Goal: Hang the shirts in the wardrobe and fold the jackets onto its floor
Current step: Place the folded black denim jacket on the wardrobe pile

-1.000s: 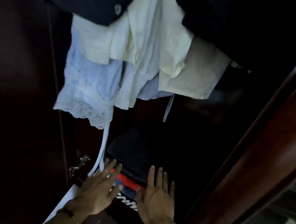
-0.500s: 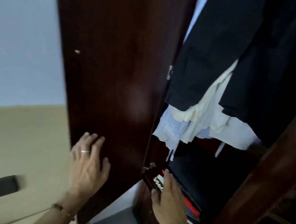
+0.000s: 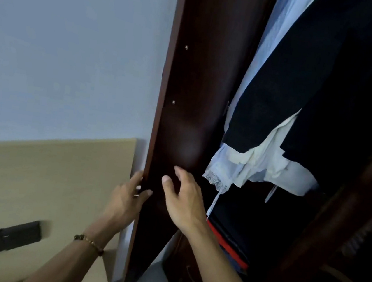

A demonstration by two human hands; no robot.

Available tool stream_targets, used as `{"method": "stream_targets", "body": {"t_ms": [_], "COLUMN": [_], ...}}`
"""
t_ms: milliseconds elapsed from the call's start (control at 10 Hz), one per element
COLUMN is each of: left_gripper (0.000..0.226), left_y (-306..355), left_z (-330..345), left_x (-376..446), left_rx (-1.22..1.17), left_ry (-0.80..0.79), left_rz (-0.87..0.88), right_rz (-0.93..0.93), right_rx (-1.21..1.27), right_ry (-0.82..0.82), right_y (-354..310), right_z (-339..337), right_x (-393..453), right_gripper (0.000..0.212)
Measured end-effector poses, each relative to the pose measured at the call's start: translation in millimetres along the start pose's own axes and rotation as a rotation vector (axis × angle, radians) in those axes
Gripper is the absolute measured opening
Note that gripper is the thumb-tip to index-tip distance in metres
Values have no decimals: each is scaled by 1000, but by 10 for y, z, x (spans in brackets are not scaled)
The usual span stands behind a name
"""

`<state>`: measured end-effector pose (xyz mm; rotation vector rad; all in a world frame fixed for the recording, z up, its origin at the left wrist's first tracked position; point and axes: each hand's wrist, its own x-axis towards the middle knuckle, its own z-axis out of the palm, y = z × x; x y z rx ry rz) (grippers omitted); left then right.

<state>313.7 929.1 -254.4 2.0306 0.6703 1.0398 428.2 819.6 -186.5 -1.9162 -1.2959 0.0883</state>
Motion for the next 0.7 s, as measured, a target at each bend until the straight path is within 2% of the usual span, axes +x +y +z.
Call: {"method": "stream_targets", "body": {"t_ms": [100,200,300,400,500,600,700], "left_gripper": [78,89,80,78,90,87,83], "left_y": [111,302,530,600,620,642,697], "left_z": [190,406,530,554,536,518,476], "left_x": [-189,-241,-269,-194,-76,84,224], "left_rx": [67,448,498,537,619,664,731], "left_ry": [-325,-553,-519,-421,-358,-262,-159], "left_rz": [169,310,316,323,335,331,324], "right_rz": [74,168,286,466,664,713,667], "right_rx": [-28,-252,-359,-352,-257,-64,-72], "right_ry": [124,297,358,407,440,474,468], "right_y": [-84,38,287,574,867,1022,1103], "right_z": [-159,-455,-817,-1206,-1550,-1737,-1790], "right_x": [-146,-318,-457,-469,-325,-208,-214], "right_gripper": [57,39,31,32,36,60,83]}}
